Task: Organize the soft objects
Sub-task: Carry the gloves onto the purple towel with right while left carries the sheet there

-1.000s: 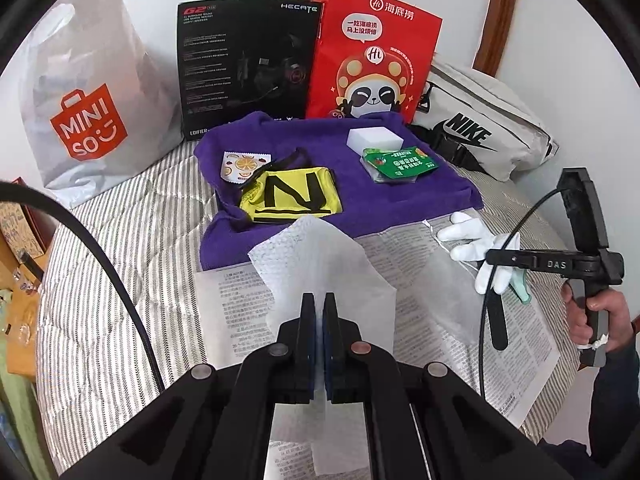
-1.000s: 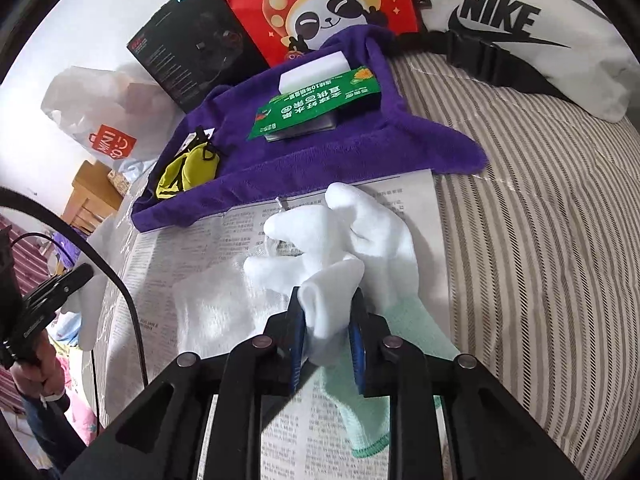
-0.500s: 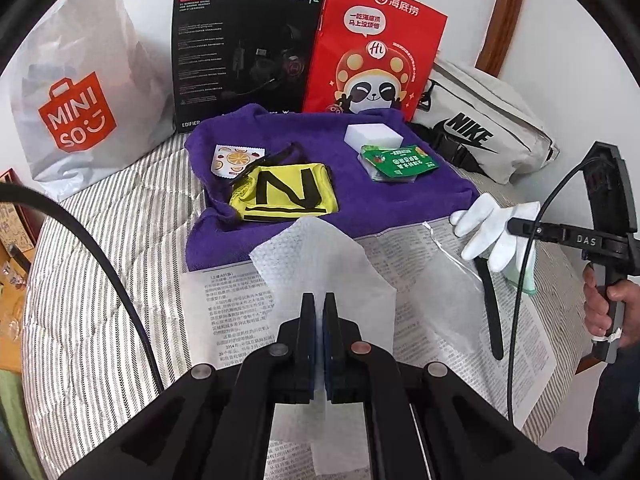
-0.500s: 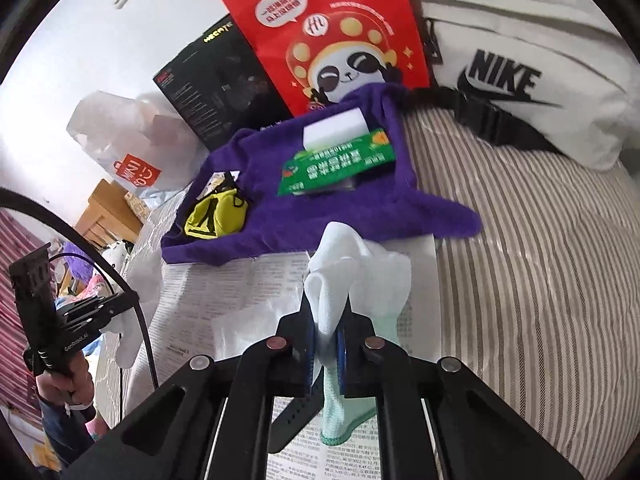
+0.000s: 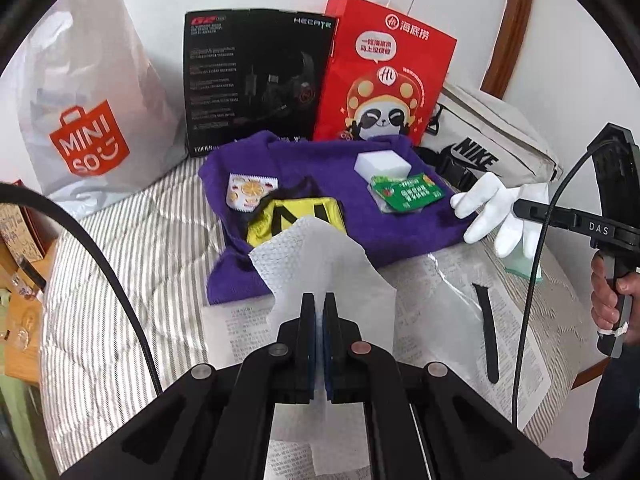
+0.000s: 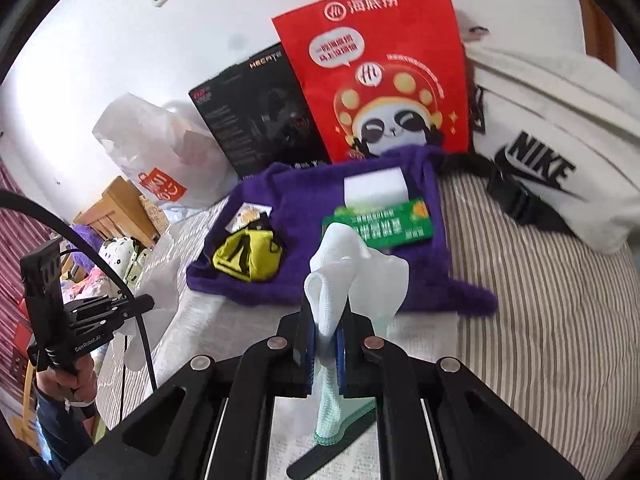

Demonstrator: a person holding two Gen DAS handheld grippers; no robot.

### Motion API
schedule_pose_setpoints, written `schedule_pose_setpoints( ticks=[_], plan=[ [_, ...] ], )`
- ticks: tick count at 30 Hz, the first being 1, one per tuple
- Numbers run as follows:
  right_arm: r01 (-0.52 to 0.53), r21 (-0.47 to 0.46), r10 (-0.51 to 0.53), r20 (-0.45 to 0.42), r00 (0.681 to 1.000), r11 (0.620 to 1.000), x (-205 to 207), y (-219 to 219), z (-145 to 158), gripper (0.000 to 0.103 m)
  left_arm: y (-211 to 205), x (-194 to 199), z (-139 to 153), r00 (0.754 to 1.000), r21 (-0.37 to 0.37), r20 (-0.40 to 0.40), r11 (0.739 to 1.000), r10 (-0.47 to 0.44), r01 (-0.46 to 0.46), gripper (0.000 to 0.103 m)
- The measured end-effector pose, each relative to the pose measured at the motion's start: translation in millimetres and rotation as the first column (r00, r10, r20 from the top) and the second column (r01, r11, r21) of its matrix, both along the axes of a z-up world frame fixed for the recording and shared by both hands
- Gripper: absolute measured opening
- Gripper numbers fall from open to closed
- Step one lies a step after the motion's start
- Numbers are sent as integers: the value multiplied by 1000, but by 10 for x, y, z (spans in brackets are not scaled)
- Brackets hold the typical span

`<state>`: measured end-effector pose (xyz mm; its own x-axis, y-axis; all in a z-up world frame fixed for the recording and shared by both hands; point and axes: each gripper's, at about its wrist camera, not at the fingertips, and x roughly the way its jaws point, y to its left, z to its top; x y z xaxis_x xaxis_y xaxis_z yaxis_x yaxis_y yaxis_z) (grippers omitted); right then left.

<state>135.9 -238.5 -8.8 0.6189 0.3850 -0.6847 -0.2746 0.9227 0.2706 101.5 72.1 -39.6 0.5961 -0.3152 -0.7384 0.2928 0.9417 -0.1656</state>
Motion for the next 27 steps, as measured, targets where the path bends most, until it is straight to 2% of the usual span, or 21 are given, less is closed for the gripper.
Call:
schedule_pose_setpoints(
  ticks=[9, 16, 21, 27],
  plan=[
    [25, -46, -23, 28, 999, 999, 445, 22, 109, 8, 52, 240, 176, 1000, 5, 20, 1000, 24, -24, 4],
    [72, -126, -66, 49, 997, 989, 795, -4, 72, 8, 74, 540, 149, 999, -2, 13, 999, 41, -41, 4],
    [50, -157, -44, 43, 998, 986, 1057, 87, -100, 8, 42, 780, 82, 999, 3, -2, 999, 37, -37, 4],
    [-14, -183, 11, -20, 1000, 983, 1223, 262, -456, 8, 6, 1003, 10, 999, -14, -20, 999, 29, -30, 4]
  ],
)
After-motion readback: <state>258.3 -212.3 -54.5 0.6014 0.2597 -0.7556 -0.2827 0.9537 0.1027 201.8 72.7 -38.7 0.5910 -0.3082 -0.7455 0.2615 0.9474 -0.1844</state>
